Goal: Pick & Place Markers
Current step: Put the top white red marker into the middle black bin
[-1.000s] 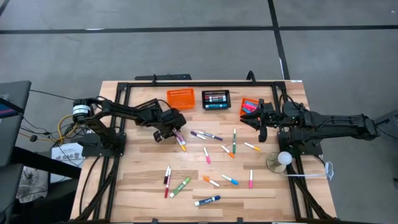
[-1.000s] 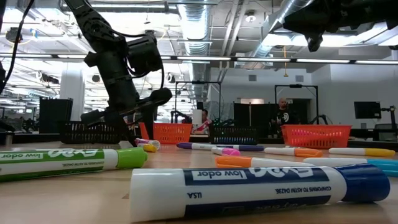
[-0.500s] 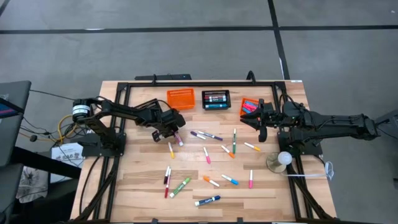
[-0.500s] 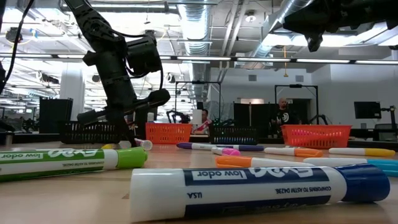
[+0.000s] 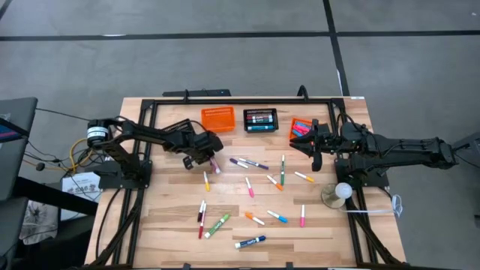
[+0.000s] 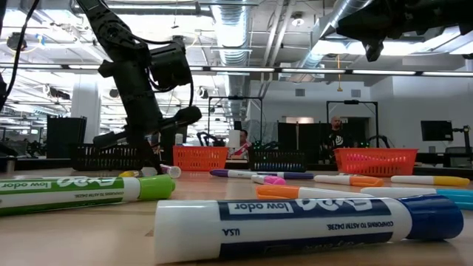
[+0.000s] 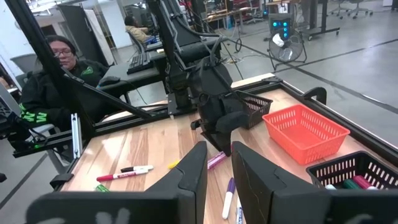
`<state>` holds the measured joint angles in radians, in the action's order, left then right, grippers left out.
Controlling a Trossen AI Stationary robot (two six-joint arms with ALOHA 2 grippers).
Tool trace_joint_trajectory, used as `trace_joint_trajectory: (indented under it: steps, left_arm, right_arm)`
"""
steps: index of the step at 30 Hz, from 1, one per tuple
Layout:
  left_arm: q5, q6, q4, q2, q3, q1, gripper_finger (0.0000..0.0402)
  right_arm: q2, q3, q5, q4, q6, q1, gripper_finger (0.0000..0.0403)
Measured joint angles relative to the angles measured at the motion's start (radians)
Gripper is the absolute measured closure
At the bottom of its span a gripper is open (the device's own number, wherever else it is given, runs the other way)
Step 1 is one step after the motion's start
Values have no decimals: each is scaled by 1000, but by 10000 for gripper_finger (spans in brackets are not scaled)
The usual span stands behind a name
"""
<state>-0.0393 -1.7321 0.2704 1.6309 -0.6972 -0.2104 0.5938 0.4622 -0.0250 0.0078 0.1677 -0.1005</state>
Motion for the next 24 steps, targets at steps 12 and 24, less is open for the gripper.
trace_joint_trajectory:
  steps: [12, 24]
  left_arm:
    - [-54, 4, 15, -56, 9, -3, 334]
    - [-39, 10, -40, -56, 9, -3, 335]
  right_arm:
    - [0, 0, 0, 0, 0, 0, 339]
    - [0, 0, 2, 0, -1, 0, 339]
